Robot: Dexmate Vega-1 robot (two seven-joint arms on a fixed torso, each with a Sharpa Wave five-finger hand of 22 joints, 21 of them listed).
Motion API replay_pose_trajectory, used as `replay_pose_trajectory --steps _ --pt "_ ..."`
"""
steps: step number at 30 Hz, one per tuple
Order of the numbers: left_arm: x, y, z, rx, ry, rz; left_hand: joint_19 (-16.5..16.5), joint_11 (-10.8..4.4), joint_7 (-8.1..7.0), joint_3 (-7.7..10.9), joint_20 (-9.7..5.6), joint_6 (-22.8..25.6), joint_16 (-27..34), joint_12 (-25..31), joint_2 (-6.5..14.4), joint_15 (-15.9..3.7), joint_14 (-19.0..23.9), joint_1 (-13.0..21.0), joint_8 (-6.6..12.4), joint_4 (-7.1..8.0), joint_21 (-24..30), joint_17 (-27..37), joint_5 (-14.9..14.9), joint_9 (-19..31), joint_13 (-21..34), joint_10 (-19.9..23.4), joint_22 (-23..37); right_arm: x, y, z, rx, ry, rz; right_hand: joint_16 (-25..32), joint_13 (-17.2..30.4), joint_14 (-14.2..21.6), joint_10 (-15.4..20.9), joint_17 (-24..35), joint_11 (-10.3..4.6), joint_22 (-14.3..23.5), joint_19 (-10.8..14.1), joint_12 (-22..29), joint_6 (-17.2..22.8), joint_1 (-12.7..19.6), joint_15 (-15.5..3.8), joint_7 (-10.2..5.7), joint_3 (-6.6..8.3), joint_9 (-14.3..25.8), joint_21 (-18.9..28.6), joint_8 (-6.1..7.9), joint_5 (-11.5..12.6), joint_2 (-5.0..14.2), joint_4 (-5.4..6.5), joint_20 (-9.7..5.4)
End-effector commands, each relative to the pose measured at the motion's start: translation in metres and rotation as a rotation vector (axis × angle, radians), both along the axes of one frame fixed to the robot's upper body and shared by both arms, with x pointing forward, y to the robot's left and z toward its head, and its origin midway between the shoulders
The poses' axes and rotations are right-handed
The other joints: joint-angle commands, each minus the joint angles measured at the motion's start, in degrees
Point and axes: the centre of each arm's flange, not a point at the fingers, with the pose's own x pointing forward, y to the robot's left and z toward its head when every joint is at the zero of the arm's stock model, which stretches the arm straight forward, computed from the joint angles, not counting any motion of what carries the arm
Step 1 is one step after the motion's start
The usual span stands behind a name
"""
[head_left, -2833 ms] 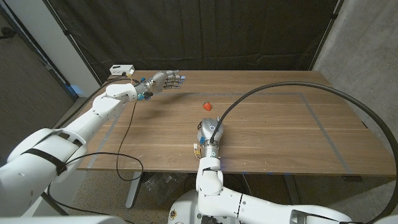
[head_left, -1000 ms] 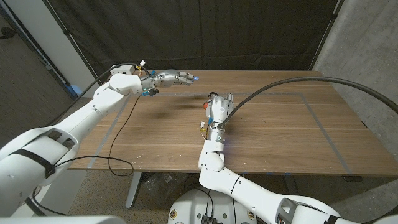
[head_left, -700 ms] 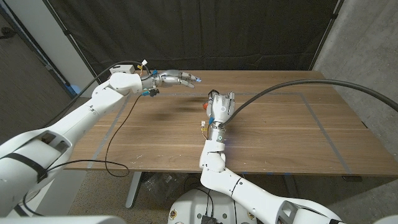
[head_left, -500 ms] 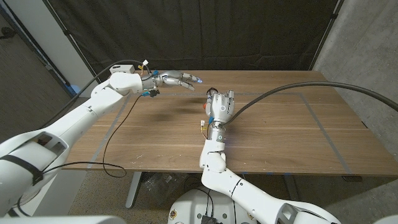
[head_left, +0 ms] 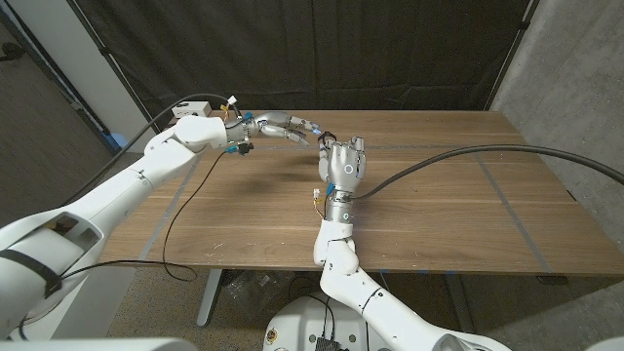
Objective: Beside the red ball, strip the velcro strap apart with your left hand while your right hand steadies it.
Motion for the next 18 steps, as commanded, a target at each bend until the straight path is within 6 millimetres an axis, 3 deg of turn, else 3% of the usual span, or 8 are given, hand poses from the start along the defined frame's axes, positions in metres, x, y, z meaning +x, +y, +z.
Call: replay_pose_trajectory --steps 1,12,18 --pt "-0.001 -0.017 -0.002 -0.008 -0.033 -0.013 0.65 -0.11 -0.03 -0.21 0.32 1.27 0.44 0.34 -0.27 -0.11 0.66 0.98 0.68 0.23 0.29 0.18 0.27 0.06 0.23 0.63 0.18 -0.006 0.004 0.001 -0.025 -0.038 0.032 0.38 0.42 0.46 0.54 0.18 0.21 -0.05 -0.32 -0.18 1.27 0.1 -4.91 -0.64 -0.51 0.34 0.85 -0.25 0.09 0.5 -0.08 -3.41" --pt "-0.007 -0.035 0.002 0.084 -0.063 -0.035 1.43 -0.46 -0.18 -0.4 -0.34 2.01 -0.05 -0.03 -1.23 -0.48 -0.16 3.79 0.79 -0.57 0.56 -0.03 0.45 -0.04 0.35 -0.2 0.14 -0.003 0.005 0.005 -0.038 -0.039 0.037 0.5 0.64 0.49 0.8 0.38 0.19 -0.34 -0.81 -0.47 1.61 0.24 -4.91 -0.6 -0.99 0.4 2.22 -0.8 0.2 0.56 -0.04 -3.39" --pt "-0.004 -0.035 0.004 0.064 -0.054 -0.032 1.51 -0.49 -0.1 -0.43 -0.54 2.71 -0.08 0.07 -0.63 -0.49 -0.57 4.11 0.99 -0.06 0.59 0.1 0.5 -0.04 0.42 0.06 0.13 -0.004 0.005 0.005 -0.052 -0.053 0.046 0.61 0.83 0.56 0.89 0.53 0.17 -0.52 -1.05 -0.59 1.72 0.28 -4.91 -0.57 -1.22 0.44 2.86 -1.04 0.26 0.61 -0.01 -3.49"
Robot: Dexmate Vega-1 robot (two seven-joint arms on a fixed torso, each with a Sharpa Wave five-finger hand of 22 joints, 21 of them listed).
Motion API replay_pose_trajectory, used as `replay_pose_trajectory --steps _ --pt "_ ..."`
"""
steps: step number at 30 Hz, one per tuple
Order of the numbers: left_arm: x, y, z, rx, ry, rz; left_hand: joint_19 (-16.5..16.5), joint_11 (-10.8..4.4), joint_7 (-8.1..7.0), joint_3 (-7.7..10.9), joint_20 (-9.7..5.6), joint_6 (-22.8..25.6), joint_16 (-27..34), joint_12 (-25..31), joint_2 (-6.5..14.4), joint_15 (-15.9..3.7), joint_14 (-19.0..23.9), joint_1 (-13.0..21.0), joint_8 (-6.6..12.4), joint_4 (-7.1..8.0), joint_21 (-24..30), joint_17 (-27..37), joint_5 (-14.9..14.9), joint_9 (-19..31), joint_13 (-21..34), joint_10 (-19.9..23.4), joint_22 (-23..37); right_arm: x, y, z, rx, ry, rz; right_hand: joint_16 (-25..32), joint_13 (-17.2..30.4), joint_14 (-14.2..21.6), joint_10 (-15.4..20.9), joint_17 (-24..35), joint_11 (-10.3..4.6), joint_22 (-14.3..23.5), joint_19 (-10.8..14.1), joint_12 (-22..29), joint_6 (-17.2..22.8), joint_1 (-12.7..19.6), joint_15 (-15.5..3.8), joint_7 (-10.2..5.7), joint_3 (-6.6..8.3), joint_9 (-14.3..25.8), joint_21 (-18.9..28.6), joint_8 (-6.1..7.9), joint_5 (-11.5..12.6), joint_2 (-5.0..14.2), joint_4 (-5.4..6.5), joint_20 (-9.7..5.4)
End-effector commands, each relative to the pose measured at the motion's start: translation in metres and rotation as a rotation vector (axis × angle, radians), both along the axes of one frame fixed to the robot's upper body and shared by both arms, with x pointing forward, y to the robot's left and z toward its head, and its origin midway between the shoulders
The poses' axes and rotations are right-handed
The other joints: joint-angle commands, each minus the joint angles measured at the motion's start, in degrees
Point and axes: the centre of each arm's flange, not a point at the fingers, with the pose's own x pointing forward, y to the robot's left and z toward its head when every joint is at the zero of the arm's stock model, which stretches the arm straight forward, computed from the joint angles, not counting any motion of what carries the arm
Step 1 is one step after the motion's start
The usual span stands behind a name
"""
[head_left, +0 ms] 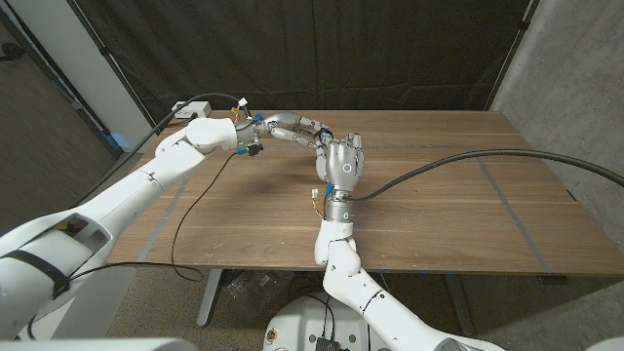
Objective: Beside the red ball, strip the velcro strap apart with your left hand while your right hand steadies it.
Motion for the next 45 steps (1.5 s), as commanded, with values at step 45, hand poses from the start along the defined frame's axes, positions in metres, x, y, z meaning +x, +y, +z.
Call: replay_pose_trajectory --steps 45 --pt "-0.001 -0.003 0.007 0.043 -0.014 -0.014 -0.37 2.18 2.89 -6.36 0.4 -13.29 -0.27 -1.12 3.21 1.11 -0.51 1.77 -5.91 2.83 1.49 0.87 0.4 0.57 2.27 -1.61 0.34 -0.01 0.015 0.002 -0.074 -0.054 0.022 0.26 1.15 0.66 1.21 0.73 -0.31 -1.71 -1.55 -1.34 2.02 0.12 -4.92 -1.02 -1.62 0.28 4.72 -1.14 0.71 0.88 0.24 -3.8"
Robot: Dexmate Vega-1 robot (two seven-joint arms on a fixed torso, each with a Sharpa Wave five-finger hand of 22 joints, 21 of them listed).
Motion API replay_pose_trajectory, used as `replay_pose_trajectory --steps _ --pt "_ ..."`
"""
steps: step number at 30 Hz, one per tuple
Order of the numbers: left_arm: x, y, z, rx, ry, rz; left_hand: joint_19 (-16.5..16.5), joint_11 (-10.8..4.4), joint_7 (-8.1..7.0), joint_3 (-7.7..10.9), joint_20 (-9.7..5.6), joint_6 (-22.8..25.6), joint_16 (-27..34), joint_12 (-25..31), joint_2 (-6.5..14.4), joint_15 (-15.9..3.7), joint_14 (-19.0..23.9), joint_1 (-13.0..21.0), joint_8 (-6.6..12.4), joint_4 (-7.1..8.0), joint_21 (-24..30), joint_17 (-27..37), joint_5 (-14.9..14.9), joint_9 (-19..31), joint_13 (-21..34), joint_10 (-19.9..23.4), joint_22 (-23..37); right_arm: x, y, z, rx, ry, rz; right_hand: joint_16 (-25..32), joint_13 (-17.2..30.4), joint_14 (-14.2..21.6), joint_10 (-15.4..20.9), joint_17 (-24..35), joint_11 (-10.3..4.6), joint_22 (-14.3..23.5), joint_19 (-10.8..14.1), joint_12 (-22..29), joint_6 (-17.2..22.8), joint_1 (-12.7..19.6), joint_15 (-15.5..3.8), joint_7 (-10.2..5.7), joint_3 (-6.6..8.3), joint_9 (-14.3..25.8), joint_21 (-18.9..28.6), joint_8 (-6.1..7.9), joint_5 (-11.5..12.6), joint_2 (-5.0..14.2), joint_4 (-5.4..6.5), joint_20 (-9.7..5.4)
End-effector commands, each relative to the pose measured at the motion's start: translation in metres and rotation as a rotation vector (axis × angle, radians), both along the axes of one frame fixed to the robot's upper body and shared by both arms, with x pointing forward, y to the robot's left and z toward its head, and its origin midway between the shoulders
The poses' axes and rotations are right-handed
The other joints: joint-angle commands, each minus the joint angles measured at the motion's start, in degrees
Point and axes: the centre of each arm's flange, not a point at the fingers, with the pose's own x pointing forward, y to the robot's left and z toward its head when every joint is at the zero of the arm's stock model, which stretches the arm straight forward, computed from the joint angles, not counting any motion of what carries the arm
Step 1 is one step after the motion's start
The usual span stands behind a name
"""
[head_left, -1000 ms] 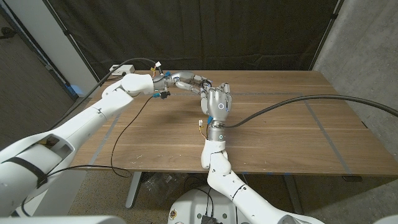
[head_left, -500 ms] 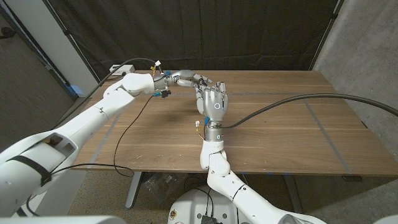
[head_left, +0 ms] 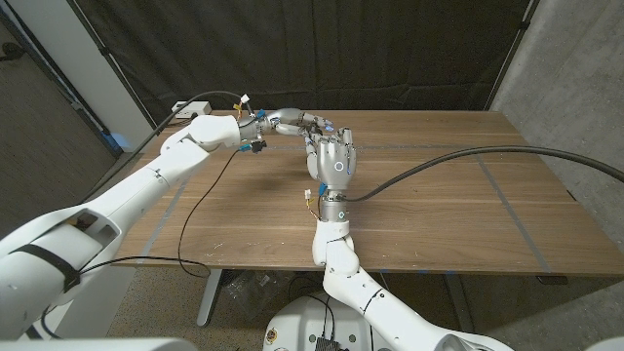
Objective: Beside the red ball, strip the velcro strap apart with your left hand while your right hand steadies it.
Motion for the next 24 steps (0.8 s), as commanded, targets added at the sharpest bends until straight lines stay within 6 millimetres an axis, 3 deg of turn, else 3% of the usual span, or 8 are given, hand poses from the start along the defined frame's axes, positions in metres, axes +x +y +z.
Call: replay_pose_trajectory --steps 1,3,7,8,11,18,24 --pt "-0.006 0.001 0.001 0.063 -0.02 0.015 -0.59 -0.02 -4.32 -0.64 0.41 -2.36 -0.05 -0.1 -2.72 -0.03 -0.56 -1.07 0.53 0.01 -0.09 0.16 0.71 0.45 0.45 -0.77 0.07 -0.002 0.0 -0.001 0.002 -0.003 -0.003 -0.06 0.21 0.59 0.64 0.24 0.0 -0.2 -0.3 -0.15 1.68 0.24 -4.92 -0.99 -0.4 0.18 0.64 0.1 0.37 0.78 -0.07 -3.94" --pt "-0.007 0.001 0.001 0.058 -0.02 0.002 -0.48 -0.82 -5.36 -0.45 0.46 1.23 0.07 0.25 -1.82 -0.11 -0.5 -0.1 2.23 -0.09 -0.03 0.1 1.04 0.57 0.53 -0.48 0.05 -0.001 0.0 -0.001 0.005 0.001 -0.014 -0.11 0.3 0.55 0.64 0.25 -0.06 -0.3 -0.37 -0.18 1.63 0.25 -4.92 -1.05 -0.45 0.18 0.8 0.05 0.39 0.76 -0.08 -3.98" --pt "-0.009 0.001 0.002 0.038 -0.008 -0.036 0.0 -1.45 -5.49 -0.11 0.28 4.81 0.29 0.83 -0.57 -0.67 -0.12 1.0 3.6 -0.16 0.18 0.03 1.23 0.62 0.56 0.66 0.03 0.005 -0.008 -0.003 0.02 0.025 -0.033 -0.17 0.38 0.52 0.67 0.25 -0.08 -0.45 -0.43 -0.24 1.75 0.27 -4.92 -1.08 -0.53 0.19 1.05 0.05 0.42 0.75 -0.09 -4.05" --pt "-0.01 0.002 0.002 0.036 0.007 -0.06 0.06 -1.94 -5.46 0.22 0.26 8.05 0.61 1.27 0.56 -0.97 0.66 1.88 4.74 -0.22 0.23 -0.03 1.23 0.63 0.58 1.68 0.0 0.01 -0.013 -0.004 0.038 0.045 -0.048 -0.15 0.47 0.55 0.64 0.29 -0.09 -0.49 -0.43 -0.23 1.72 0.29 -4.92 -1.05 -0.55 0.19 1.11 0.02 0.42 0.74 -0.1 -4.09" --pt "-0.013 0.003 0.004 0.059 0.001 -0.058 0.36 -2.06 -5.43 0.23 0.06 10.27 0.58 1.52 0.92 -1.11 0.7 2.3 5.5 -0.29 0.36 -0.11 1.11 0.61 0.57 2.33 -0.01 0.014 -0.019 -0.006 0.051 0.065 -0.072 -0.08 0.53 0.65 0.64 0.43 -0.07 -0.66 -0.53 -0.32 1.72 0.3 -4.92 -0.96 -0.63 0.19 1.38 -0.03 0.46 0.75 -0.09 -4.1" --pt "-0.025 0.015 0.009 0.1 -0.02 -0.004 0.42 -1.92 -5.58 -0.27 -0.13 10.67 0.21 1.23 0.35 -1.22 -0.22 2.37 5.39 -0.43 0.4 -0.21 0.84 0.38 0.57 1.71 -0.03 0.025 -0.043 -0.013 0.122 0.118 -0.13 -0.22 0.6 0.54 0.65 0.44 -0.07 -0.96 -0.71 -0.49 1.93 0.35 -4.92 -1.03 -0.78 0.2 1.83 -0.03 0.52 0.72 -0.11 -4.25" --pt "-0.029 0.018 0.008 0.085 -0.028 0.017 0.42 -1.65 -5.6 0.1 -0.13 9.28 0.09 0.92 1.35 -1.11 -0.81 3.03 4.56 -0.43 0.45 -0.15 0.65 0.16 0.58 0.97 -0.01 0.032 -0.055 -0.02 0.151 0.151 -0.16 -0.35 0.76 0.39 0.57 0.44 0.0 -1.21 -0.9 -0.6 1.8 0.36 -4.92 -1.08 -0.89 0.21 2.16 -0.14 0.56 0.78 -0.07 -4.37"
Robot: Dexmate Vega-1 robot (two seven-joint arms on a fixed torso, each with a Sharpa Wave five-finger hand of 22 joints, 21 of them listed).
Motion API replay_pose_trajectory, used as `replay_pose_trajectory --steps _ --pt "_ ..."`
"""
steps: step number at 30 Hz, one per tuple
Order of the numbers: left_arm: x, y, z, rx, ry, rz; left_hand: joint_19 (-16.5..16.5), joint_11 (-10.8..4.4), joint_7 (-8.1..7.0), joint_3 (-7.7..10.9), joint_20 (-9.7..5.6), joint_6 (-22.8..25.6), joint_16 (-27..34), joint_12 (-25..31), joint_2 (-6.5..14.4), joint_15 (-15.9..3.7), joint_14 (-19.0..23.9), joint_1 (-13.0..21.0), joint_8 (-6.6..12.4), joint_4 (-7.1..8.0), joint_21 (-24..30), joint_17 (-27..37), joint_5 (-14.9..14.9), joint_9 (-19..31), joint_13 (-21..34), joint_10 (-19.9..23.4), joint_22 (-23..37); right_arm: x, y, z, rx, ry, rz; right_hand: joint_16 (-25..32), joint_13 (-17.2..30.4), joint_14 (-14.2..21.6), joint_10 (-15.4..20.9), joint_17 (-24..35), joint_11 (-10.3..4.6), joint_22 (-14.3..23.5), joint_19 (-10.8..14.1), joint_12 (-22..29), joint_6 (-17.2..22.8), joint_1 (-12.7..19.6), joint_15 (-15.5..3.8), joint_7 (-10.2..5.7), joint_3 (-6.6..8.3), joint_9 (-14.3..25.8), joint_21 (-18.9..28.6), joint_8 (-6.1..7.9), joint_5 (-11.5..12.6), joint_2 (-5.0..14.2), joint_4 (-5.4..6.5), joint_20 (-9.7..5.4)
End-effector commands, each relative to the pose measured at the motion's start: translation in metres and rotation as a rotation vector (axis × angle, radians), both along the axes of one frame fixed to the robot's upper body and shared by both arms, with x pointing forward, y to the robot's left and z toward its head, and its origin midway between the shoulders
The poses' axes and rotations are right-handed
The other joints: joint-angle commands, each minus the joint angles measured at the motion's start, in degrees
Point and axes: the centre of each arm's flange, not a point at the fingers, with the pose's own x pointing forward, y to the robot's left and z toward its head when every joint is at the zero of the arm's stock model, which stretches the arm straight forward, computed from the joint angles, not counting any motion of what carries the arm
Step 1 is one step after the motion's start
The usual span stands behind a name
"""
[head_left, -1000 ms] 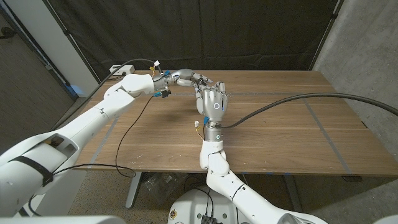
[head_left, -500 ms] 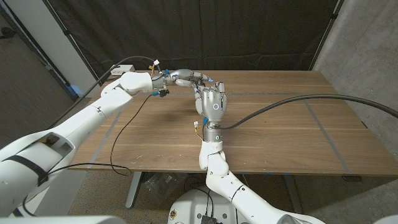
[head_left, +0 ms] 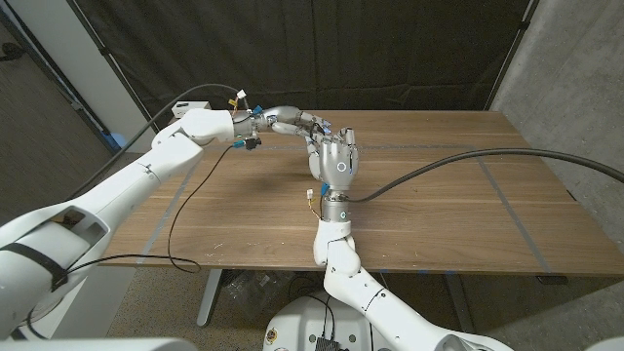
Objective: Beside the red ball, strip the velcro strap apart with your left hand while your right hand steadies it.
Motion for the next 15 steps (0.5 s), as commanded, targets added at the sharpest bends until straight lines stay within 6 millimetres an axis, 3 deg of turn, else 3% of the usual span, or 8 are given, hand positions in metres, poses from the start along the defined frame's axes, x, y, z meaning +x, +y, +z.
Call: replay_pose_trajectory --steps 1,3,5,9,10,12,13,15 --pt "-0.009 0.01 -0.001 0.002 -0.002 0.042 0.27 0.38 -0.18 0.35 0.24 -1.02 -0.15 -0.14 0.29 0.14 -0.47 0.82 -0.57 0.07 0.21 0.01 -0.12 0.02 0.32 -0.21 -0.02 0.013 -0.025 -0.013 0.067 0.065 -0.071 -0.12 0.4 0.5 0.45 0.22 0.16 -0.12 -0.18 -0.17 0.34 0.12 -4.9 -0.12 0.01 0.16 0.51 0.22 -0.05 0.53 -0.39 -4.25" --pt "-0.01 0.01 -0.002 -0.018 -0.005 0.043 0.31 0.14 0.04 0.24 0.25 -0.03 0.05 0.28 0.57 -0.03 -0.1 0.72 -0.31 0.26 0.26 -0.01 -0.29 -0.03 0.34 0.9 -0.02 0.012 -0.026 -0.014 0.061 0.066 -0.073 -0.19 0.26 0.41 0.55 0.21 0.13 -0.2 -0.22 -0.28 0.4 0.15 -4.9 -0.12 -0.02 0.17 0.63 0.22 -0.03 0.54 -0.4 -4.21" --pt "-0.011 0.008 -0.002 -0.02 -0.011 0.05 0.75 0.16 0.93 -0.22 0.0 6.6 0.45 0.85 1.42 -0.59 0.81 0.48 1.8 0.78 0.56 -0.11 -0.84 -0.24 0.33 2.84 0.01 0.01 -0.026 -0.016 0.059 0.062 -0.07 -0.25 0.33 0.35 0.51 0.2 0.17 -0.33 -0.29 -0.34 0.35 0.15 -4.9 -0.17 -0.08 0.18 0.8 0.18 -0.02 0.57 -0.38 -4.29" --pt "-0.014 0.005 -0.002 -0.005 -0.019 0.065 1.01 0.06 2.89 -0.61 -0.43 3.49 0.44 0.5 1.33 -0.89 0.87 0.41 0.16 0.81 0.75 -0.14 -1.25 -0.49 0.33 2.37 0.02 0.005 -0.026 -0.016 0.052 0.042 -0.075 -0.31 0.43 0.31 0.53 0.22 0.22 -0.54 -0.36 -0.39 0.38 0.17 -4.9 -0.1 -0.16 0.19 1.06 0.15 0.01 0.59 -0.37 -4.29" --pt "-0.014 0.004 -0.003 -0.017 -0.018 0.067 1.07 0.03 3.5 -0.72 -0.43 4.69 0.43 0.54 1.48 -0.79 0.86 0.27 0.56 0.95 0.8 -0.15 -1.33 -0.48 0.34 2.56 0.01 0.004 -0.026 -0.016 0.047 0.036 -0.075 -0.34 0.44 0.29 0.55 0.2 0.26 -0.59 -0.39 -0.41 0.37 0.16 -4.9 -0.12 -0.18 0.19 1.12 0.14 0.01 0.61 -0.36 -4.31" --pt "-0.015 0.004 -0.003 -0.044 -0.017 0.075 1.35 -0.47 7.57 -0.55 -0.59 13.93 0.91 1.37 3.7 -2.02 2.16 0.47 3.78 1.44 1.12 -0.25 -1.77 -0.3 0.42 5.56 0.05 0.001 -0.026 -0.016 0.043 0.028 -0.085 -0.33 0.52 0.32 0.55 0.25 0.19 -0.72 -0.4 -0.43 0.42 0.17 -4.9 -0.17 -0.24 0.19 1.27 0.14 0.03 0.6 -0.36 -4.3" --pt "-0.016 0.004 -0.004 -0.067 -0.028 0.086 1.86 -0.17 9.47 0.49 -0.79 20.8 1.41 2.34 6.27 -2.14 3.52 1.74 6.6 1.32 1.58 -0.32 -2.18 0.23 0.49 9.11 0.11 0.0 -0.026 -0.016 0.036 0.022 -0.086 -0.32 0.37 0.35 0.62 0.28 0.23 -0.81 -0.44 -0.55 0.39 0.16 -4.9 -0.16 -0.28 0.2 1.37 0.12 0.03 0.62 -0.34 -4.33" --pt "-0.017 0.004 -0.004 -0.07 -0.037 0.098 2.52 -1.16 11.4 0.87 -1.65 24.53 2.14 3.05 6.92 -4.14 5.66 2.39 8.55 1.0 2.07 -0.38 -2.83 0.86 0.6 12.01 0.13 -0.002 -0.025 -0.017 0.021 0.01 -0.093 -0.35 0.6 0.36 0.6 0.3 0.15 -0.97 -0.49 -0.51 0.44 0.16 -4.9 -0.16 -0.34 0.2 1.56 0.12 0.05 0.64 -0.32 -4.29"
